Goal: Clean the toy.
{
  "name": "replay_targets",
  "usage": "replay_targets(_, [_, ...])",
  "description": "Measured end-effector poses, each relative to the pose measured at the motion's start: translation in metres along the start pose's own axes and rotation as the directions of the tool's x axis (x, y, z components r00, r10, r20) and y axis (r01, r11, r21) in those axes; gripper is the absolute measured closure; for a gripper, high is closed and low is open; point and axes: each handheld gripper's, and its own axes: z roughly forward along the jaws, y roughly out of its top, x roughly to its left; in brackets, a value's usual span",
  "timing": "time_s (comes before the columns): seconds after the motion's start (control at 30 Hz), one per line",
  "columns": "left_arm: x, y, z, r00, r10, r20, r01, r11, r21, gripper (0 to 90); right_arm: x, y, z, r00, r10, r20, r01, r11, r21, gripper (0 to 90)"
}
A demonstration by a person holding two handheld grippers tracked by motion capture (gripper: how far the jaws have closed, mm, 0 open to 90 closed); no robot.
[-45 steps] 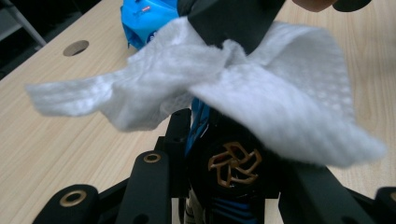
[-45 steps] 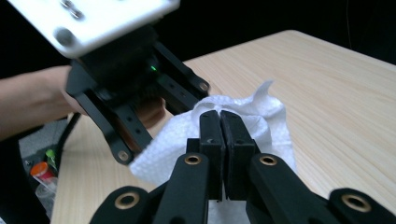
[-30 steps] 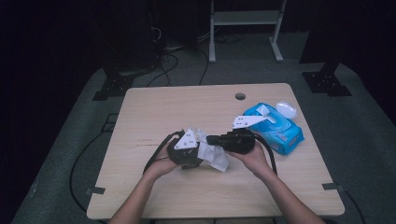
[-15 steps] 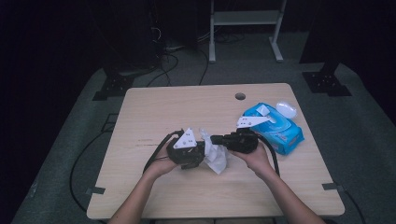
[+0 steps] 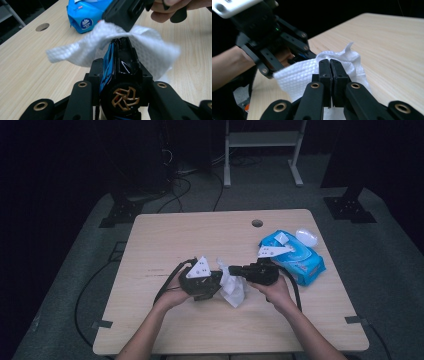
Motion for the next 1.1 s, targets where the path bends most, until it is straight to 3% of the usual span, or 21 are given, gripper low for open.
replay_targets(0.1, [-0.002, 0.001, 0.002, 1.0, 0.004, 0.003, -0.004, 1.0, 0.004, 66.1, -0.002, -0.003, -0.001, 1.0, -0.002, 0.005, 0.002, 1.0, 0.006, 87.5])
replay_targets(0.13, [-0.002, 0.001, 0.003, 1.0, 0.003, 0.005, -0.003, 1.0, 0.002, 66.2, -0.005, -0.007, -0.002, 0.9996, 0.003, 0.028, -0.003, 1.0, 0.025, 87.5])
replay_targets(0.37, [-0.002, 0.006, 0.008, 0.9999, 0.009, 0.011, -0.009, 1.0, -0.002, 66.2, -0.018, -0.03, -0.003, 0.9964, 0.068, 0.051, -0.072, 0.995, 0.07, 87.5])
replay_targets(0.6, [-0.002, 0.016, 0.016, 0.9996, 0.01, 0.027, -0.008, 0.9988, -0.048, 66.4, -0.016, -0.019, -0.017, 0.9968, 0.063, 0.05, -0.064, 0.998, 0.025, 87.5])
replay_targets(0.77, [-0.002, 0.014, 0.015, 0.9996, 0.001, 0.03, 0.002, 0.9971, -0.077, 66.4, -0.013, -0.013, -0.025, 0.9973, 0.058, 0.045, -0.058, 0.998, -0.002, 87.6])
replay_targets(0.87, [0.0, 0.008, 0.008, 0.9993, -0.025, 0.028, 0.028, 0.9945, -0.101, 66.4, -0.008, -0.008, -0.021, 0.9979, 0.058, 0.028, -0.058, 0.998, -0.006, 87.6])
replay_targets(1.1, [0.003, -0.005, -0.012, 0.999, -0.044, -0.006, 0.043, 0.9929, -0.111, 66.0, 0.007, 0.006, 0.001, 0.9997, 0.018, -0.02, -0.018, 1.0, 0.001, 87.6])
